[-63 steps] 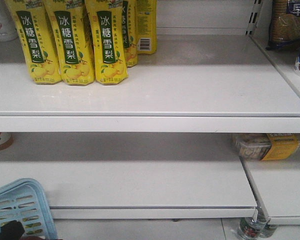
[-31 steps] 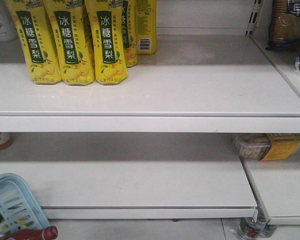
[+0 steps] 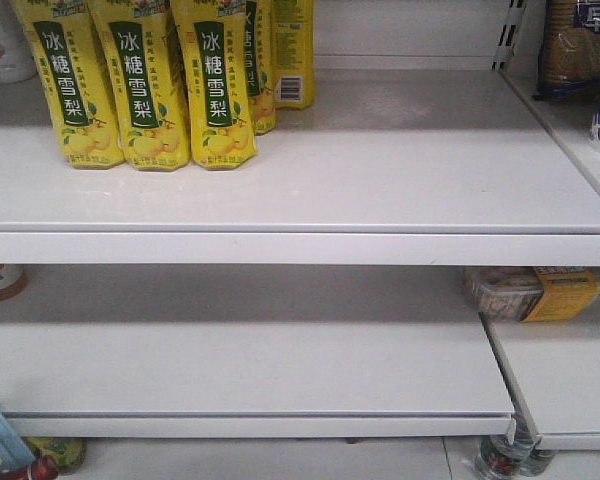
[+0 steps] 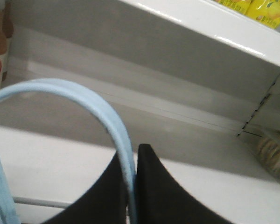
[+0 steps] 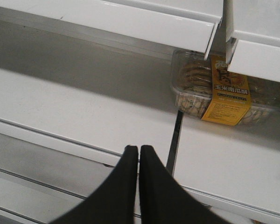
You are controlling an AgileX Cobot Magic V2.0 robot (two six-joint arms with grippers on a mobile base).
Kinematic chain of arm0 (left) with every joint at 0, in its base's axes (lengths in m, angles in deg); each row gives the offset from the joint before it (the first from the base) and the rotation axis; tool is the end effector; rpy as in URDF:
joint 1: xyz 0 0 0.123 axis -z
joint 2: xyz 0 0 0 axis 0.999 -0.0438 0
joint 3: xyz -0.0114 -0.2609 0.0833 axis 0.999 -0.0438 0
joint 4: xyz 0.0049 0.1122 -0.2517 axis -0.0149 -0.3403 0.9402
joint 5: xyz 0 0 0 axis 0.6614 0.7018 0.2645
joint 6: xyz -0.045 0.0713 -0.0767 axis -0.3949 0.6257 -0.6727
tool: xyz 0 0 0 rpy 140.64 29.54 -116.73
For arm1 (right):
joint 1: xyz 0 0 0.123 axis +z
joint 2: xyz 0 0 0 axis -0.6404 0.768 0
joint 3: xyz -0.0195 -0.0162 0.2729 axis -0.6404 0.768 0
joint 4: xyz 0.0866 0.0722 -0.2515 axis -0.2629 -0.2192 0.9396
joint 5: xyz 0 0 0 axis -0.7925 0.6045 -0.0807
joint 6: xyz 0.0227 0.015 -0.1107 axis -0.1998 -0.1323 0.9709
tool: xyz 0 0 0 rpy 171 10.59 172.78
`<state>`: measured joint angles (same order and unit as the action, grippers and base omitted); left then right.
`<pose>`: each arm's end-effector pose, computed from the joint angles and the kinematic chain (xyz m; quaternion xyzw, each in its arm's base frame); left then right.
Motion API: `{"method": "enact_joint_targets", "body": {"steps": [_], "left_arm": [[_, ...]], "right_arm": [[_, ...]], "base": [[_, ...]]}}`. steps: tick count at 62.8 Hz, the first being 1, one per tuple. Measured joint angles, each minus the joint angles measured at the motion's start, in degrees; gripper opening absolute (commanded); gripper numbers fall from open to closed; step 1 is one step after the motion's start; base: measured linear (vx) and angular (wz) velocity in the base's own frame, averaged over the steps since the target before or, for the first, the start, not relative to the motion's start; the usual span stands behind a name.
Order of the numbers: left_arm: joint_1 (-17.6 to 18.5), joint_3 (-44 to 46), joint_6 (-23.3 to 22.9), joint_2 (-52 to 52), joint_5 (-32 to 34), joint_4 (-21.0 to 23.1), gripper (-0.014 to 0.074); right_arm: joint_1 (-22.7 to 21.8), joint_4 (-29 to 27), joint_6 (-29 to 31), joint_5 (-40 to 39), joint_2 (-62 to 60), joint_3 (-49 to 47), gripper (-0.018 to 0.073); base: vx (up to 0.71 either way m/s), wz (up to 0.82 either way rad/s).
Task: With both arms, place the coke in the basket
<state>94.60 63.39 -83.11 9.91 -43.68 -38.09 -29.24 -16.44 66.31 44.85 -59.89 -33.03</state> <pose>0.1133 -0.0189 0.1809 -0.1134 0.7420 -0.2064 0.6277 0.0944 0.0221 0.3093 -0.1259 0.8491 0.0415 0.5113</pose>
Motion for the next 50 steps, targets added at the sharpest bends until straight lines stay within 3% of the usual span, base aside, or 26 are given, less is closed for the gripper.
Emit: {"method": "enact_joint_targets", "body": {"steps": [19, 50], "left_arm": [[-0.25, 0.00, -0.27, 0.00, -0.88, 0.19, -0.0006], [-0.25, 0.00, -0.46, 0.00, 0.14, -3.70, -0.0006]], "right_arm": [[0.00, 0.00, 0.00, 0.00, 0.00, 0.00, -0.0002], [0.00, 0.00, 0.00, 0.00, 0.00, 0.00, -0.0002]], "base": [[0.00, 0.00], [0.00, 0.00]]}}
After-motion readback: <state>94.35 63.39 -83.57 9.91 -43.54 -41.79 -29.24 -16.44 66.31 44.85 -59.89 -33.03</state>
